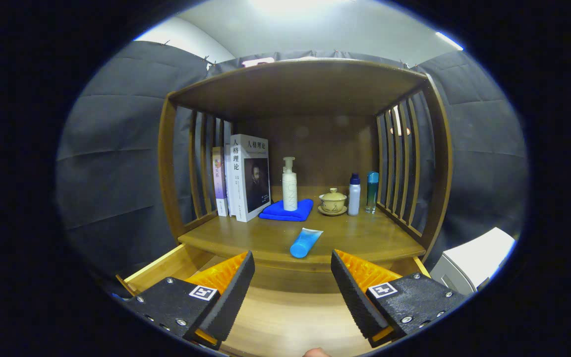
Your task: Pull open the drawer, take out the items inside it, and place them on the countertop above the cabinet.
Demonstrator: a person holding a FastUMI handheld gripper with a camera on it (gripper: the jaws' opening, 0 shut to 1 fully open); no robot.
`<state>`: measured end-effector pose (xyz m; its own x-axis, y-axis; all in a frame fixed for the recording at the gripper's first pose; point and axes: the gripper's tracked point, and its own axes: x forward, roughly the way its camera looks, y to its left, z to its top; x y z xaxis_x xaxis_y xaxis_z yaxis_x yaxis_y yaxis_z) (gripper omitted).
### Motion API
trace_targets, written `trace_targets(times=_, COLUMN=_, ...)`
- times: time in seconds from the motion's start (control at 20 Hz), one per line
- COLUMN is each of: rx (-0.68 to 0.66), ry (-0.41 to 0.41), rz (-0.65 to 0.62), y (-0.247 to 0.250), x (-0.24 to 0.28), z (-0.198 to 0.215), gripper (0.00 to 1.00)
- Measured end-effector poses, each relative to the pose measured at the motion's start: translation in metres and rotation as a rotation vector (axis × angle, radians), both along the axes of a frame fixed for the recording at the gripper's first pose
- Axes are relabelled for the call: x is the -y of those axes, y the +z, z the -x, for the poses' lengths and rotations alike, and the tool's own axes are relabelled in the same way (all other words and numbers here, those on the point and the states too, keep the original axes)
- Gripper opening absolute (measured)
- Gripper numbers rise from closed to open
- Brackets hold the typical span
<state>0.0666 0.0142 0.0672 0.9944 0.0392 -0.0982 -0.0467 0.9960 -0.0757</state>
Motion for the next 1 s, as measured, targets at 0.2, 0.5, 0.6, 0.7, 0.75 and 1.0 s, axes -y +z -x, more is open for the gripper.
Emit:
trace_targets(times=0.2, rx=0.037, ry=0.025, rz=0.032, y=-0.008, x=-0.017, z=0.031, gripper=0.95)
trace_targets(times=0.5, rx=0.080, ry=0.068, rz=0.040, y=-0.023, x=-0.037, z=0.074, gripper=0.95)
trace_targets(times=0.6, rx=0.093, ry=0.072, rz=0.032, y=-0.029, x=-0.040, z=0.088, gripper=0.95)
trace_targets(times=0.7, rx=0.102, ry=0.077, rz=0.013, y=-0.036, x=-0.042, z=0.098, gripper=0.95)
trace_targets(times=0.75, rx=0.098, ry=0.073, rz=0.008, y=-0.040, x=-0.041, z=0.103, gripper=0.95)
trace_targets(times=1.0, rx=0.079, ry=0.080, rz=0.035, y=-0.064, x=-0.043, z=0.123, gripper=0.95)
